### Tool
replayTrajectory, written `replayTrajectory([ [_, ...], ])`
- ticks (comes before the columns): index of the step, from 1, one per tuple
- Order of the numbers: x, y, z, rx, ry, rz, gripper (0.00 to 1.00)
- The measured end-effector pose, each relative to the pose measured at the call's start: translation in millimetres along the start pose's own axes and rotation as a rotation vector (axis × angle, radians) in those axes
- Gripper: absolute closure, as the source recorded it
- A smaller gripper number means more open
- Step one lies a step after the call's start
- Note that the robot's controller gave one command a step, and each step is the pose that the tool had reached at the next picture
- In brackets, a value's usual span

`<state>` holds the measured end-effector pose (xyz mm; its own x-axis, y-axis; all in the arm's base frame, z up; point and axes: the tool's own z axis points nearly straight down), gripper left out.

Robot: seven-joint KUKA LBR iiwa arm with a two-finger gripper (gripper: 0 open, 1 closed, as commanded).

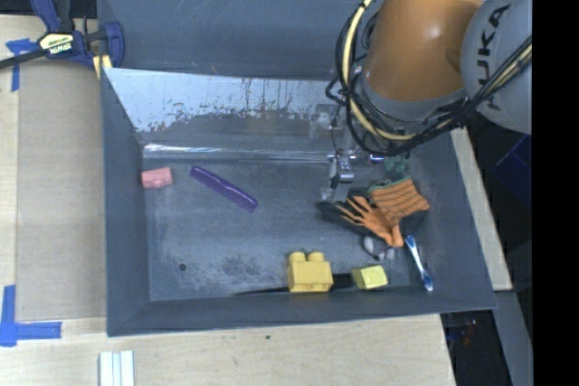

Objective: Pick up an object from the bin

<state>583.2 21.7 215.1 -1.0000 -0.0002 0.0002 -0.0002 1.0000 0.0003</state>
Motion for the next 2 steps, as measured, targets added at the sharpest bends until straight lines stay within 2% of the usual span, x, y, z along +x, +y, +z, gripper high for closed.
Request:
replayTrajectory([
  [1, -1.1, -0.1, -1.8, 0.0, -0.004, 0.001, 0.0],
  [2, 42.0, -59.5, 91.5, 0.001, -0.009, -0.097, 0.0],
])
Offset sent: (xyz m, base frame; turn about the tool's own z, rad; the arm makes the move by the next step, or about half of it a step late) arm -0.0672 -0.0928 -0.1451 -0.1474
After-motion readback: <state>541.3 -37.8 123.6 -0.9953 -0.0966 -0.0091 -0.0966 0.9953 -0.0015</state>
